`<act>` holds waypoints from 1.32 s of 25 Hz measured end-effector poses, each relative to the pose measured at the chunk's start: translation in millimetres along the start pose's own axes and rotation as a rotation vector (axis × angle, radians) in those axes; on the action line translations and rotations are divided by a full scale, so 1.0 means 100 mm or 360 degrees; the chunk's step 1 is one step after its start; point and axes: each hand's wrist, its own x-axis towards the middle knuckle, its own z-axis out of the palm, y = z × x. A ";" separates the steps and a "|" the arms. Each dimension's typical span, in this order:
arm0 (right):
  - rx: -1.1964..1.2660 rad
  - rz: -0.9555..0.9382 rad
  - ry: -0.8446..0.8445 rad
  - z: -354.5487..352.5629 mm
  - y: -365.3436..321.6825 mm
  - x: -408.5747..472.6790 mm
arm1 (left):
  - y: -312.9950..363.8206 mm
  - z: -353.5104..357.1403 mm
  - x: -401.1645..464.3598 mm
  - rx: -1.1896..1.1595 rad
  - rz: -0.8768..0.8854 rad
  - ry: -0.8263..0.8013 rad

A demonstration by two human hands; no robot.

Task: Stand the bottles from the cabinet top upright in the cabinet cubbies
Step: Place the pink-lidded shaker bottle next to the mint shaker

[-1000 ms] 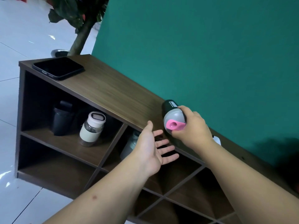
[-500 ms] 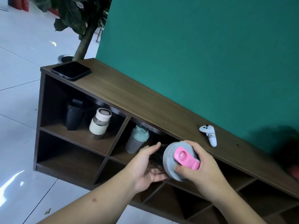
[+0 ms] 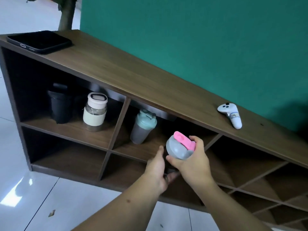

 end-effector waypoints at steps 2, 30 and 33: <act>0.0068 0.0014 0.0065 0.06 0.06 0.27 | 0.06 0.07 0.24 0.0002 0.0064 0.0049; 0.1044 0.0540 0.0222 0.83 0.50 0.77 | 0.40 0.10 0.86 0.0328 0.0206 -0.0069; 0.1229 0.0599 0.0105 0.97 0.64 0.61 | 0.37 0.13 0.81 0.0537 0.0322 -0.0044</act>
